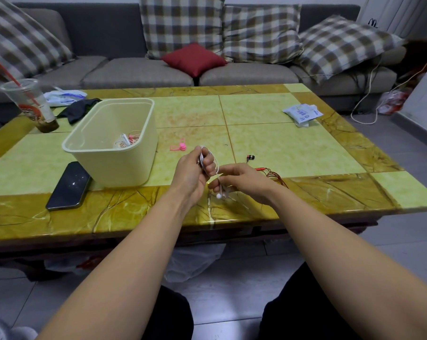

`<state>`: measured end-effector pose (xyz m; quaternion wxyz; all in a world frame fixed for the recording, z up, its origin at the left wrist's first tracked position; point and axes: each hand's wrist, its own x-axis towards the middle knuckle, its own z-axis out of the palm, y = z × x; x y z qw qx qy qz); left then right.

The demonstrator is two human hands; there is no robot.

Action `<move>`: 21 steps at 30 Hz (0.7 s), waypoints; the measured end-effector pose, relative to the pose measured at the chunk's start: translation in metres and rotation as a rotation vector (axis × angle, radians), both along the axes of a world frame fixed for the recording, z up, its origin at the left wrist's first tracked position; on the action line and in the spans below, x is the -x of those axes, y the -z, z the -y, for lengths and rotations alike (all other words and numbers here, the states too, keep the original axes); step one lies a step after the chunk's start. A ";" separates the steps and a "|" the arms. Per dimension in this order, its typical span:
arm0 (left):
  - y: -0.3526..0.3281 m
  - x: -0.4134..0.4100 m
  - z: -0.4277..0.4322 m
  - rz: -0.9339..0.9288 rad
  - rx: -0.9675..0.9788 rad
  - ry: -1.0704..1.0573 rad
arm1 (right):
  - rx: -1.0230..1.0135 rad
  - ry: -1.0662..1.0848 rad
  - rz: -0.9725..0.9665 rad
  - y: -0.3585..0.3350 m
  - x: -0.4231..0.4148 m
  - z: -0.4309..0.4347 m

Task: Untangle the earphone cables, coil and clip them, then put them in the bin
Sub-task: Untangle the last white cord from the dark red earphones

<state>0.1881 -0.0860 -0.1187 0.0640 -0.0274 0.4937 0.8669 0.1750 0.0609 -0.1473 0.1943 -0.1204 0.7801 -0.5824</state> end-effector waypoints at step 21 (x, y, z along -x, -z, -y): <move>0.009 0.002 0.001 -0.038 0.925 -0.135 | 0.169 0.223 -0.044 -0.004 0.003 0.007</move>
